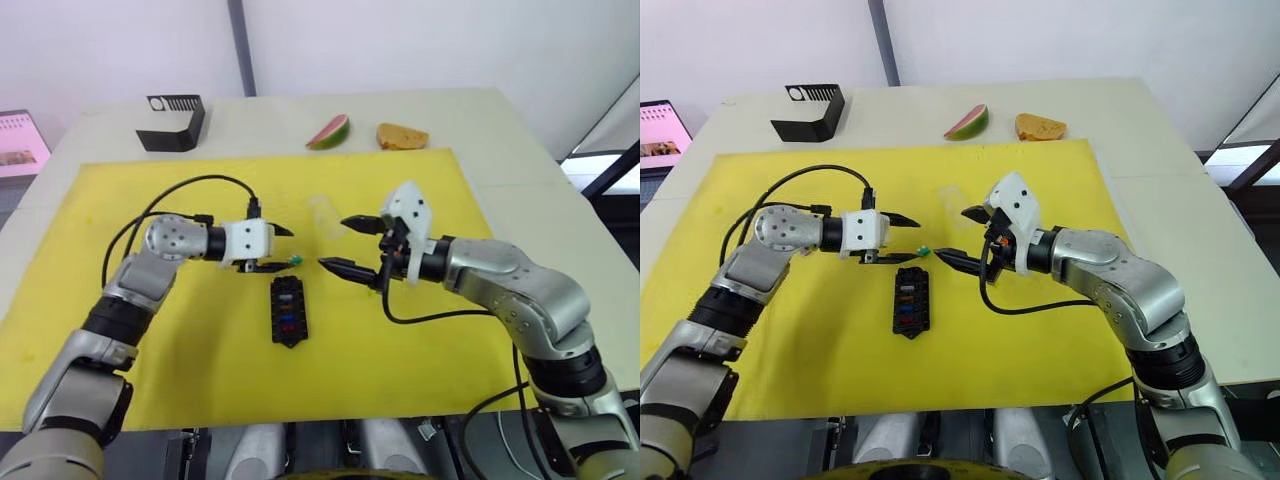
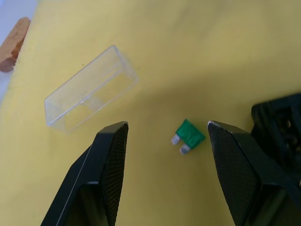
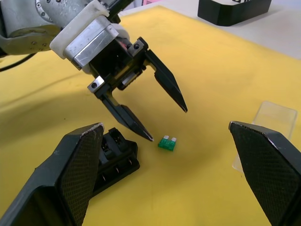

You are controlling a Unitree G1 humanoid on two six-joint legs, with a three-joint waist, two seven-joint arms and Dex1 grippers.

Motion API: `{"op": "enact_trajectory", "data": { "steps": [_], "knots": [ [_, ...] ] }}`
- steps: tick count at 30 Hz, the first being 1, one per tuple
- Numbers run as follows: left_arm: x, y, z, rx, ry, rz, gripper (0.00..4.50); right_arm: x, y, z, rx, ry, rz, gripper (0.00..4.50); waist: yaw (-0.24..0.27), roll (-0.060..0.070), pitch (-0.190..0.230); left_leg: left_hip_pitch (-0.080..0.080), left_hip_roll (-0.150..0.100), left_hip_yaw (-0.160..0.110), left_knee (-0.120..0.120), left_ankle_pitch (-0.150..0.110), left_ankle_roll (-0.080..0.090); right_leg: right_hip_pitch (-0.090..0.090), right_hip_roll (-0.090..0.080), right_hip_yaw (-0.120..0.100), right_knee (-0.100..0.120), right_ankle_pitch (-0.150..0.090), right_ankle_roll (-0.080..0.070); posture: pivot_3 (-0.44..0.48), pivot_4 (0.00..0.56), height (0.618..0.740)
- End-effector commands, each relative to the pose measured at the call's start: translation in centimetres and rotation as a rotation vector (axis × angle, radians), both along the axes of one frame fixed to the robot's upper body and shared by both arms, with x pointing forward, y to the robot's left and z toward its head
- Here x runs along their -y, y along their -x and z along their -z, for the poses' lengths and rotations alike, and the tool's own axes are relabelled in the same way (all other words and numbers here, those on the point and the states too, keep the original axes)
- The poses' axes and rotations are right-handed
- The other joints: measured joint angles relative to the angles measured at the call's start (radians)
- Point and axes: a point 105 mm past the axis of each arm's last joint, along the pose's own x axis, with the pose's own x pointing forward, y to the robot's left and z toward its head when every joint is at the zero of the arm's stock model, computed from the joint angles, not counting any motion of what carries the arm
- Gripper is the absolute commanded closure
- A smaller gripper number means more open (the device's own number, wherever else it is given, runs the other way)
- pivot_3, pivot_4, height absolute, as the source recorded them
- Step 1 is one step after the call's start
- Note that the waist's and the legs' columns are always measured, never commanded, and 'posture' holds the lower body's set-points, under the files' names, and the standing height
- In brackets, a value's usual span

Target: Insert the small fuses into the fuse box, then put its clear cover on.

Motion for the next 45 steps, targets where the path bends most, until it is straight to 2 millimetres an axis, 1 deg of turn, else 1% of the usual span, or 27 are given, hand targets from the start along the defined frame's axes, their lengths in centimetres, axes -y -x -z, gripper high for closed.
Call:
{"op": "enact_trajectory", "data": {
  "steps": [1,5,17,26,33,45],
  "knots": [
    [-0.8,-0.1,-0.7,0.08,-0.057,0.051,1.68,0.0,0.3,-1.3,0.052,-0.031,-0.002,0.0,0.0,0.0,0.0,0.0,0.0,0.0,0.0,0.0,0.0,0.0,0.0,0.0,0.0,0.0,0.0,0.0,0.15,0.74],
    [-0.7,-0.1,-0.4,0.112,-0.082,0.088,1.68,0.1,0.3,-1.3,0.051,-0.037,0.003,0.0,0.001,0.0,0.0,0.0,0.0,0.0,0.0,0.0,0.0,0.0,0.0,0.0,0.0,0.0,0.0,0.0,0.15,0.74],
    [1.1,-0.3,0.2,0.167,-0.083,0.125,1.68,0.3,0.3,-1.4,0.053,-0.036,0.011,0.0,-0.001,0.0,0.0,0.0,0.0,0.0,0.0,0.0,0.0,0.0,0.001,0.0,0.001,0.0,0.0,0.0,0.15,0.74],
    [0.9,-0.7,0.4,0.199,-0.126,0.127,1.68,0.8,0.4,-0.9,0.053,0.002,0.014,0.0,0.0,0.0,0.0,0.0,0.0,0.0,0.001,0.0,0.0,0.0,0.001,0.0,0.001,0.0,0.0,0.0,0.15,0.74],
    [1.2,-1.0,0.4,0.221,-0.123,0.124,1.68,0.9,0.3,-0.8,0.05,-0.003,0.02,0.0,0.001,0.0,0.0,0.0,0.0,0.0,0.001,0.0,0.0,0.0,0.001,0.0,0.002,0.0,0.0,0.0,0.15,0.74],
    [1.2,-0.9,0.7,0.215,-0.12,0.125,1.68,1.1,0.3,-0.7,0.047,0.003,0.022,0.0,0.0,0.0,0.0,0.001,0.0,0.0,0.001,0.0,0.0,0.0,0.001,0.0,0.002,0.0,0.0,0.0,0.15,0.74]
  ]
}}
